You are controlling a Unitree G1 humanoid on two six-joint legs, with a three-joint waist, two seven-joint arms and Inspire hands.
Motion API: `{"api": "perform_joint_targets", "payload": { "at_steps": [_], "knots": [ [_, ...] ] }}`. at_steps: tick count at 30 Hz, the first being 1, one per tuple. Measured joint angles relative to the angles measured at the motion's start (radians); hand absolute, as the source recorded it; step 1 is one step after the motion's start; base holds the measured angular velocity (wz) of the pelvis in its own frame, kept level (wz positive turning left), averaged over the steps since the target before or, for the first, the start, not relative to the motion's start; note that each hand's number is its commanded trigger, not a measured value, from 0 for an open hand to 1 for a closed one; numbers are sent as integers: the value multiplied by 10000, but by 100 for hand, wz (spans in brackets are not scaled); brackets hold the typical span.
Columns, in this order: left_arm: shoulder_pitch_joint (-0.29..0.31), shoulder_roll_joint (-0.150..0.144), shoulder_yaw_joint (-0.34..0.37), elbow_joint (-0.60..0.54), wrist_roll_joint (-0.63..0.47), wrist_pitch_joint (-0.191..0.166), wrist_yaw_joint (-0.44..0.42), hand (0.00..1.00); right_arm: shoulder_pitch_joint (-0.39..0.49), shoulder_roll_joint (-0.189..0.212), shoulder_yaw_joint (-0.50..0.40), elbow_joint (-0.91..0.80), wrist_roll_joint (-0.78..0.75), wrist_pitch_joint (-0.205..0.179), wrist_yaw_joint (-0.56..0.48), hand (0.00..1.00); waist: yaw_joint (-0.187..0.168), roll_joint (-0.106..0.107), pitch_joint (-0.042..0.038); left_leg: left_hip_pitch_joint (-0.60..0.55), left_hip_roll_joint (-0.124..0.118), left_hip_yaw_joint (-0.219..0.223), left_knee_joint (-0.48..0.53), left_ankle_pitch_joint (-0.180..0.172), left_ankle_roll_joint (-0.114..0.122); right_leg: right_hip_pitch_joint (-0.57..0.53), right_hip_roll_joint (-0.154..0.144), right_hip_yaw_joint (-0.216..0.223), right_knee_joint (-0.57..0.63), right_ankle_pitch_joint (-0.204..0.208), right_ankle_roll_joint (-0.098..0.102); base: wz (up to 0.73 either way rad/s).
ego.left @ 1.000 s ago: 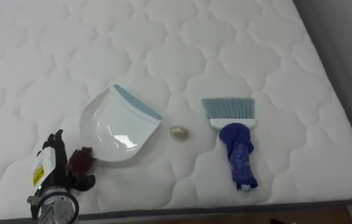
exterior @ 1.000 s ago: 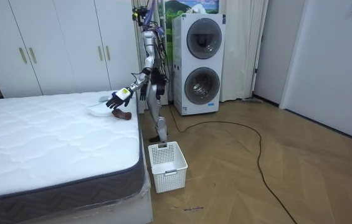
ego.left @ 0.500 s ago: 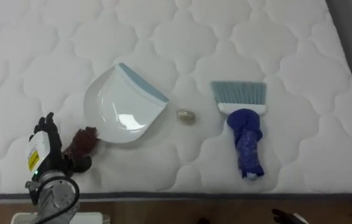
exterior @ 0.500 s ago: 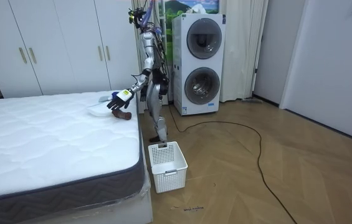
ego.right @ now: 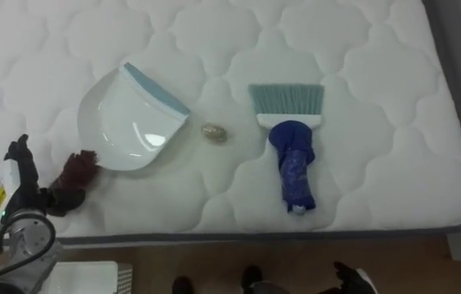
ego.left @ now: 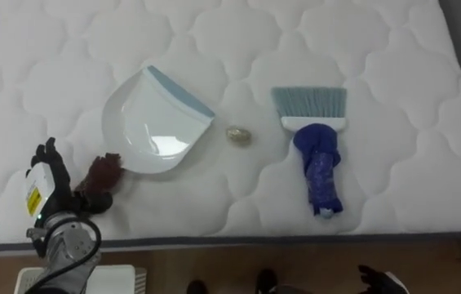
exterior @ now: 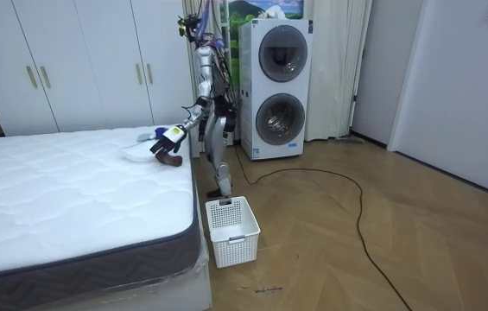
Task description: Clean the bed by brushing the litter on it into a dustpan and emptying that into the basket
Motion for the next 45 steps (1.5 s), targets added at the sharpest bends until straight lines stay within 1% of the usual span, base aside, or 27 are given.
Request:
{"api": "perform_joint_targets", "payload": {
  "at_steps": [2, 4, 7, 10, 12, 14, 16, 22, 24, 28, 31, 33, 37, 39, 41, 44, 45],
  "knots": [
    [-42, 7, -58, 42, -2, 0, 1, 0, 7, 7, 105, 3, 185, 22, 0, 0, -71, 2, 1, -231, 5, 15, 82, -2, 4, -230, 5, 40, 85, 2, -6, 0],
    [-129, 16, -86, 193, -16, 0, 4, 0, -2, 5, 243, -43, 245, 13, -5, 0, -121, -14, 20, -371, -7, 49, 204, -4, 7, -407, -40, 65, 249, -15, -18, -2],
    [-171, 32, -286, 199, -134, -11, 27, 0, 3, -23, 403, -145, 422, -91, -4, 0, -211, -17, 33, -606, -37, 97, 364, -11, 18, -697, -125, 78, 519, -85, -43, 0],
    [-422, 47, -651, 198, -592, -37, 25, 0, 54, -123, 718, -317, 785, -98, -12, 0, -216, 33, 60, -934, 25, 100, 674, -47, 49, -922, -105, 58, 660, -108, -61, 4],
    [-638, 47, -750, 194, -616, -48, -45, 0, 126, -245, 819, -535, 990, -96, -19, 0, -218, 142, 124, -1177, 137, 127, 1003, -202, 67, -1074, -50, 18, 797, -124, -84, 0],
    [-790, 65, -880, 197, -729, -49, -77, 0, 211, -399, 1031, -774, 1023, -100, -23, 0, -202, 228, 157, -1360, 155, 129, 1221, -288, 87, -1241, -54, 46, 965, -137, -86, -5],
    [-886, 120, -1017, 227, -929, -48, -102, 0, 209, -471, 1191, -815, 1038, -98, -30, 0, -192, 285, 151, -1483, 151, 154, 1313, -357, 102, -1379, -91, 66, 1142, -143, -92, -7],
    [-1083, 177, -1055, 357, -969, -11, -140, 0, 225, -499, 1560, -856, 1018, -80, -88, 0, -232, 317, 138, -1662, 164, 155, 1680, -491, 126, -1544, -153, 54, 1507, -241, -111, -1],
    [-1085, 176, -1073, 446, -957, 71, -249, 0, 225, -498, 1577, -862, 1018, -76, -102, 0, -239, 320, 137, -1682, 175, 135, 1805, -556, 133, -1542, -158, 52, 1604, -287, -108, 0],
    [-1122, 213, -1070, 658, -893, 137, -398, 0, 241, -499, 1572, -891, 977, -80, -81, 0, -231, 322, 138, -1747, 168, 114, 1860, -569, 145, -1591, -164, 51, 1660, -295, -97, 3],
    [-1129, 372, -1069, 668, -819, 213, -529, 0, 243, -517, 1567, -955, 970, -81, -59, 0, -238, 322, 139, -1957, 149, 111, 2055, -624, 145, -1835, -225, 56, 1902, -358, -107, 0],
    [-1156, 412, -1072, 680, -821, 274, -537, 0, 245, -540, 1567, -962, 969, -68, -5, 0, -242, 319, 141, -2045, 115, 119, 2122, -632, 157, -1954, -284, 67, 2032, -389, -112, 0],
    [-1162, 473, -1093, 708, -829, 515, -829, 0, 286, -536, 1574, -980, 967, 137, -4, 0, -322, 316, 141, -2175, 108, 125, 2246, -703, 182, -2100, -323, 74, 2222, -457, -120, 1],
    [-1170, 491, -1102, 748, -831, 609, -952, 0, 310, -536, 1582, -986, 968, 278, -4, 0, -343, 311, 143, -2343, 110, 122, 2489, -791, 176, -2281, -343, 120, 2470, -542, -137, 0],
    [-1181, 491, -1103, 771, -847, 732, -997, 0, 318, -531, 1581, -988, 971, 334, -3, 0, -405, 309, 145, -2496, 119, 124, 2676, -856, 172, -2444, -351, 159, 2664, -605, -138, -2],
    [-1218, 505, -1106, 816, -936, 764, -1155, 0, 331, -536, 1576, -1075, 973, 355, -12, 0, -492, 304, 146, -2710, 146, 169, 2901, -937, 177, -2708, -341, 255, 2885, -647, -144, -7],
    [-1321, 507, -1106, 963, -981, 765, -1210, 0, 378, -536, 1579, -1144, 968, 355, -11, 0, -494, 289, 153, -2770, 148, 221, 2959, -950, 186, -2807, -343, 319, 2980, -653, -144, -9]
  ]
}}
